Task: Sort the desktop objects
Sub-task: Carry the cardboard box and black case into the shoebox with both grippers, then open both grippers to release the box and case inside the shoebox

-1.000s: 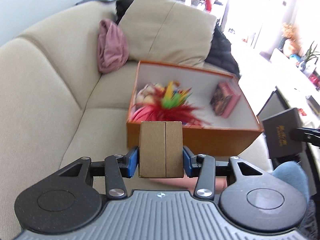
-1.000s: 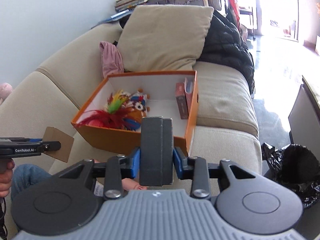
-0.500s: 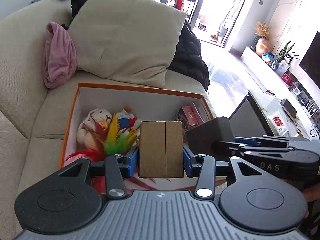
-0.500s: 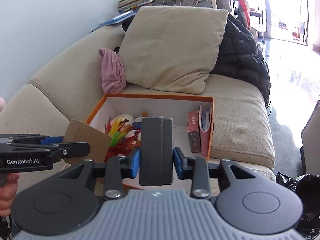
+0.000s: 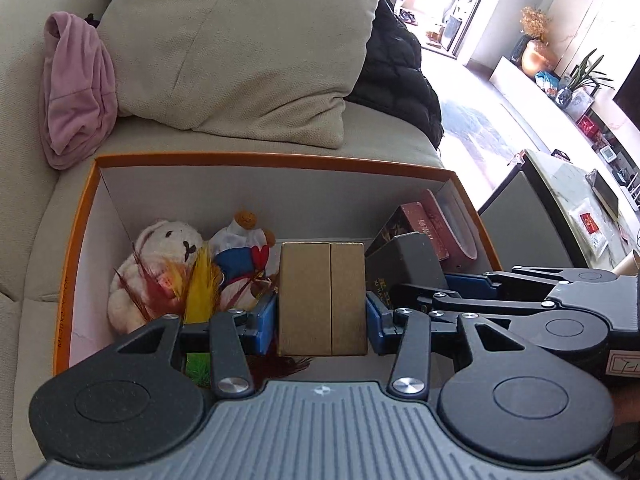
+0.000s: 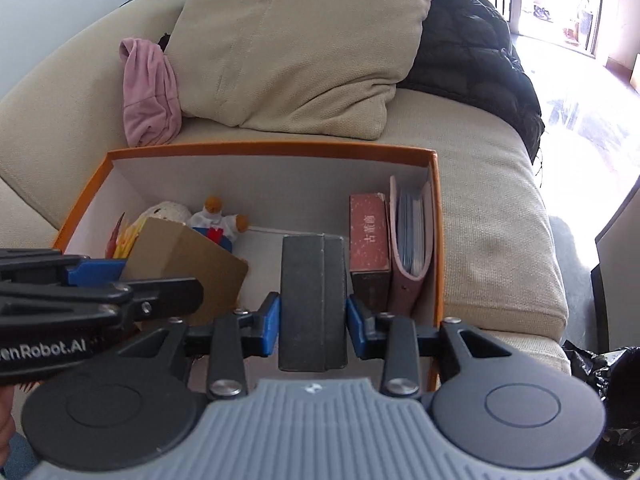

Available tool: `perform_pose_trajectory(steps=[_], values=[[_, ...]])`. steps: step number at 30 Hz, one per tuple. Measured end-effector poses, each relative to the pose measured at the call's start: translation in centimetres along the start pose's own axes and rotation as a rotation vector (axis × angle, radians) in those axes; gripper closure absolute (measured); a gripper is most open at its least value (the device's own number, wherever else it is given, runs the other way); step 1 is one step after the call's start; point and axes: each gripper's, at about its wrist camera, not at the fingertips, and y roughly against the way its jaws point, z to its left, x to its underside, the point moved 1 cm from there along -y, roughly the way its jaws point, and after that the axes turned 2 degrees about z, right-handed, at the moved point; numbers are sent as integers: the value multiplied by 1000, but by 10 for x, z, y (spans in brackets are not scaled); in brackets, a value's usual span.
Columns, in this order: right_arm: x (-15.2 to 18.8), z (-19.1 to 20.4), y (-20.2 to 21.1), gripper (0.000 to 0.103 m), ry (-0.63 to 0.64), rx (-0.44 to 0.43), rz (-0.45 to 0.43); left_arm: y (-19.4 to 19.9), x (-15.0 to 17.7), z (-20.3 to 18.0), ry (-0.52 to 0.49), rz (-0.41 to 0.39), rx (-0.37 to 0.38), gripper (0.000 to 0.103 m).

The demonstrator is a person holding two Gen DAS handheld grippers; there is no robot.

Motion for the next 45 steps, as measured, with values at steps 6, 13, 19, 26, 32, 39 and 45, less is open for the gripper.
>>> perform_pose_trajectory(steps=[6,13,19,26,32,39,45], values=[[-4,-2,-2,64,0,-13,0,-8,1,6,32,12,20,51],[-3,-1,17,61,106,-44,12,-6,0,7,18,10,22,51],[16,19,24,90,355,-52,136,-18,-5,-6,-17,24,14,51],[17,23,-5,97,444,-22,232,-41,-9,-14,-36,67,-13,51],[8,17,-21,97,420,-27,217,-56,-17,-16,-41,67,-27,51],[0,11,-25,98,367,-18,162,-71,-26,-14,-25,51,-44,51],[-3,10,-30,99,360,5,129,-76,-29,-10,9,58,-17,48]])
